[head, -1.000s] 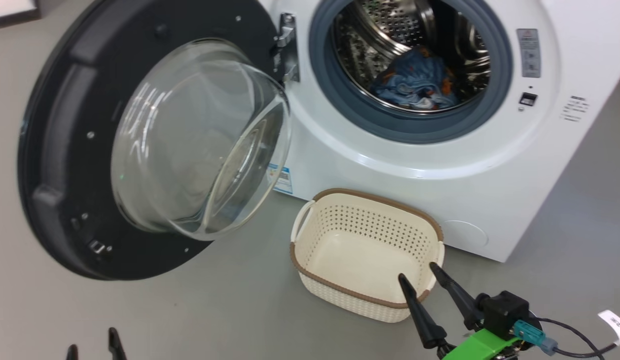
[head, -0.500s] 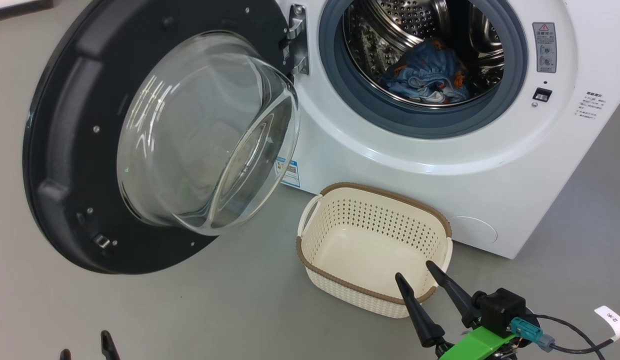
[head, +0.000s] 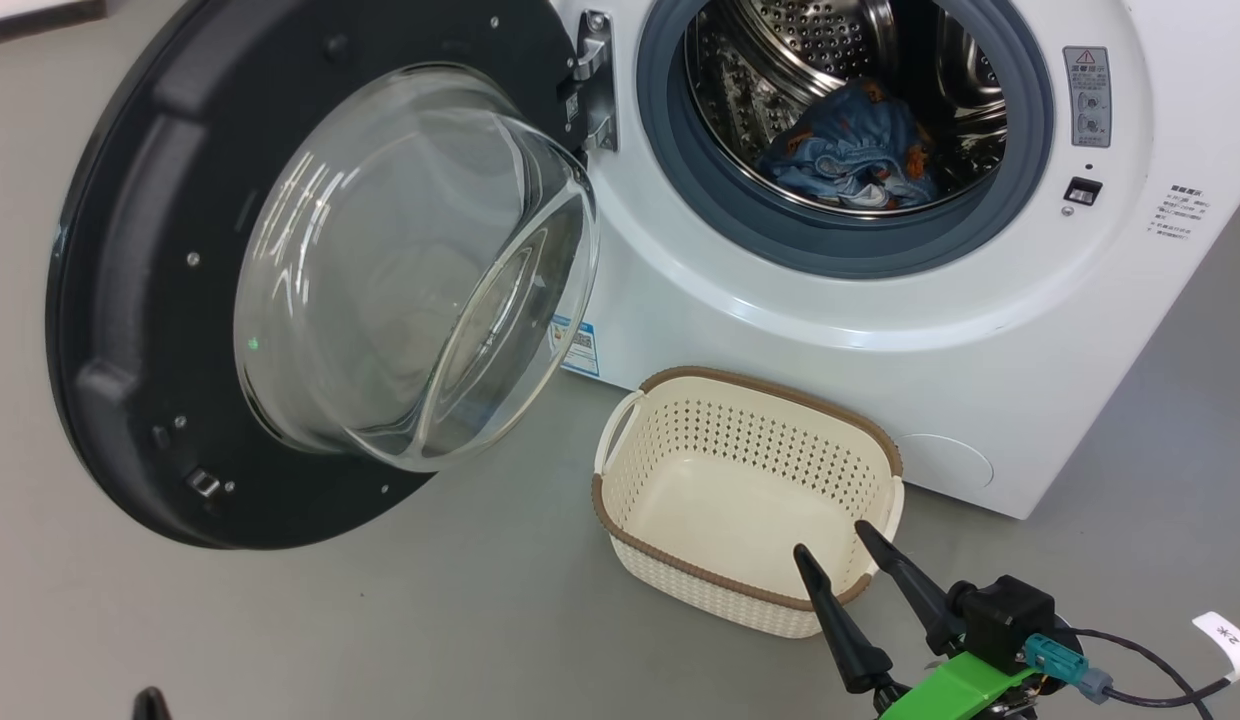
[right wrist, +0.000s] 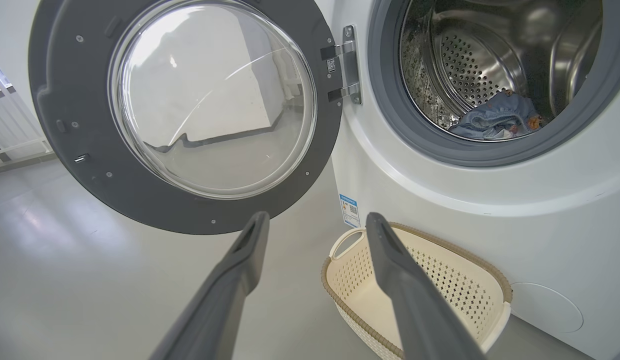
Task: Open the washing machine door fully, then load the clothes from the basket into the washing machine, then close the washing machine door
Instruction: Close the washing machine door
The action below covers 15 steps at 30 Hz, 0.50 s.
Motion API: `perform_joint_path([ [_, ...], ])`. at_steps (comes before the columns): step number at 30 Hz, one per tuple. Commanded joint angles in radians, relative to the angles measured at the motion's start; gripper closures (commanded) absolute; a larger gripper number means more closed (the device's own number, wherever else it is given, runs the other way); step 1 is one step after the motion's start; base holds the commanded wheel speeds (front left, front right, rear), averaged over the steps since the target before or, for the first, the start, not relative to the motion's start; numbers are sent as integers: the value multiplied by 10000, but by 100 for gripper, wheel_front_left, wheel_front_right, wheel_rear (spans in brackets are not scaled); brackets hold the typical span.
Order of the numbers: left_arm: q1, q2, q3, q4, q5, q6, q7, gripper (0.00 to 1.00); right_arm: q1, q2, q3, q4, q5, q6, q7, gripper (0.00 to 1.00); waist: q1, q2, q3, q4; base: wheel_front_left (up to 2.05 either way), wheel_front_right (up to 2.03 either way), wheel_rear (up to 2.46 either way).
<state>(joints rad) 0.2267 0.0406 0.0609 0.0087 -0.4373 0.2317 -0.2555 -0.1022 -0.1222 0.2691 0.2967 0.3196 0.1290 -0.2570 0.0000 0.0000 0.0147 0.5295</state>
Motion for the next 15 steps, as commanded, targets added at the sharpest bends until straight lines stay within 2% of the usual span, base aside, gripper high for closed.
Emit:
perform_joint_path([
  [1,-324,97,524,-230,-387,-37,-63,100,-121,14,153,-226,63,17,-48,0,0,0,-6,1,0,0,0],
  [4,-386,97,783,-316,-770,-110,-63,100,-111,18,134,-218,65,17,-48,0,0,0,-7,1,0,0,0],
  [7,-584,97,1407,-501,-2060,-300,-63,100,-104,27,100,-200,56,17,-48,0,0,0,-1,10,0,0,0],
  [13,-1673,97,3551,-378,-6267,-1067,-63,100,-67,82,40,-207,37,17,-48,0,0,0,43,28,0,0,0],
  [15,-2107,97,4016,-305,-7259,-1376,-47,100,-47,98,47,-204,31,17,-48,0,0,0,56,29,0,0,0],
])
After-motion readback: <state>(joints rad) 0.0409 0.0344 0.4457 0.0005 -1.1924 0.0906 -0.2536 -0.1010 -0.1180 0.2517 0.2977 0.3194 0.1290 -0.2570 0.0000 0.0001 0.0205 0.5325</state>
